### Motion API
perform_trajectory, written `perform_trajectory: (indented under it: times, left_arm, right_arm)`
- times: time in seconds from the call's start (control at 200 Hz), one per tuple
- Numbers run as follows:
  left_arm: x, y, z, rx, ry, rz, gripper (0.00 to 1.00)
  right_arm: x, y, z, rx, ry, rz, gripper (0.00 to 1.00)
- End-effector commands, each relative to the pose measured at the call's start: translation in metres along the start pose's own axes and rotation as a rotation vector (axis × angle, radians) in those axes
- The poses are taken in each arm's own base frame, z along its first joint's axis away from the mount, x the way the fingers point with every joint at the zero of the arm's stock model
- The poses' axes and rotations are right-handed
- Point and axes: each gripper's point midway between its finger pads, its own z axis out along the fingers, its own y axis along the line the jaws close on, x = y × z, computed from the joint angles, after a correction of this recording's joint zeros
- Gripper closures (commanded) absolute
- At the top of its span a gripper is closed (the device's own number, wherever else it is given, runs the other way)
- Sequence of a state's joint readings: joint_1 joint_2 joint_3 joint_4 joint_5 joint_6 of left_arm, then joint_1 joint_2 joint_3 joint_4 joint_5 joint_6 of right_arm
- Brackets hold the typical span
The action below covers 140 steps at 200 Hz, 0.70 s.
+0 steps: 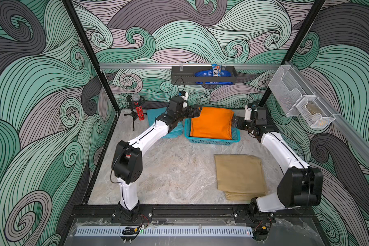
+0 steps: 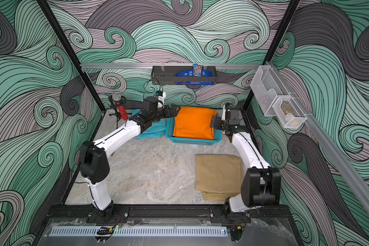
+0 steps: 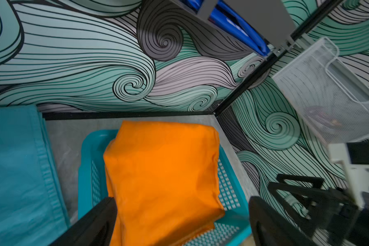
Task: Put the folded long pants in the basket
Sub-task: Place the long pant in the basket.
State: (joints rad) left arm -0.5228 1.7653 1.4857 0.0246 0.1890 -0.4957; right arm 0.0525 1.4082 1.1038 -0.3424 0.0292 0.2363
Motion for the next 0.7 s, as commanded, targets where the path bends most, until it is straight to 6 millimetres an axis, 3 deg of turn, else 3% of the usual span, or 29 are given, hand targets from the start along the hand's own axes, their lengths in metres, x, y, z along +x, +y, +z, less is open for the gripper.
perform_trajectory:
  times: [0.0, 0.08, 0.18, 0.29, 0.375, 0.5, 0.695]
  left_arm:
    - [0.059, 0.005, -0.029, 0.077, 0.084, -0.023, 0.01]
    - [0.096, 0.019, -0.057, 0.064, 0.115, -0.051, 0.02]
    - [0.13, 0.035, -0.086, 0.021, 0.144, -0.055, 0.01]
    - [0.162, 0.05, -0.109, -0.006, 0.186, -0.061, 0.01]
    - [0.182, 0.063, -0.12, -0.051, 0.214, -0.089, 0.01]
    - [0.191, 0.078, -0.128, -0.108, 0.218, -0.136, 0.02]
    - [0.18, 0.09, -0.127, -0.137, 0.195, -0.164, 0.01]
  right_arm:
    - [0.07, 0.034, -0.014, -0.095, 0.113, 0.021, 0.07]
    - [0.12, 0.059, -0.02, -0.142, 0.194, 0.008, 0.08]
    - [0.165, 0.075, -0.022, -0.157, 0.27, 0.001, 0.11]
    - [0.191, 0.077, -0.017, -0.135, 0.317, -0.013, 0.19]
    - [0.204, 0.072, -0.01, -0.1, 0.351, -0.028, 0.3]
    - [0.218, 0.063, 0.001, -0.044, 0.385, -0.043, 0.35]
    - [0.243, 0.053, 0.016, 0.031, 0.447, -0.064, 0.48]
